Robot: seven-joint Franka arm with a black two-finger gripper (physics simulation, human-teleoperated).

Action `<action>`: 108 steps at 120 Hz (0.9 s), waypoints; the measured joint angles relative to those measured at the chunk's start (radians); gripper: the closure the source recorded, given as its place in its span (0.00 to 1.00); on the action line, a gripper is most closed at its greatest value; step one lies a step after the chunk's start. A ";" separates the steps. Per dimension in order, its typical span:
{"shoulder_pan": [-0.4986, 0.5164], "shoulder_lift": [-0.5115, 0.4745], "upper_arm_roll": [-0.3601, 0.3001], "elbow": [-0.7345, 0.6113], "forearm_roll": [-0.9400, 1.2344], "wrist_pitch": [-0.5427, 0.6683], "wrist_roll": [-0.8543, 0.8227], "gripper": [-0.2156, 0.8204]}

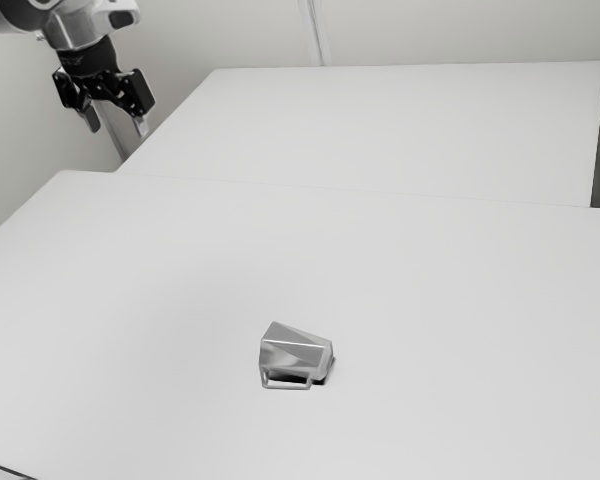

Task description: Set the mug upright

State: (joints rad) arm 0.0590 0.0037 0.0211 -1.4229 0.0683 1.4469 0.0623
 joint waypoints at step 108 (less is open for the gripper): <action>-0.025 -0.031 0.089 -1.078 -1.355 0.606 0.640 0.21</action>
State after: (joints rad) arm 0.0344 -0.0275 0.1096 -2.5011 -1.2866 2.0532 0.7022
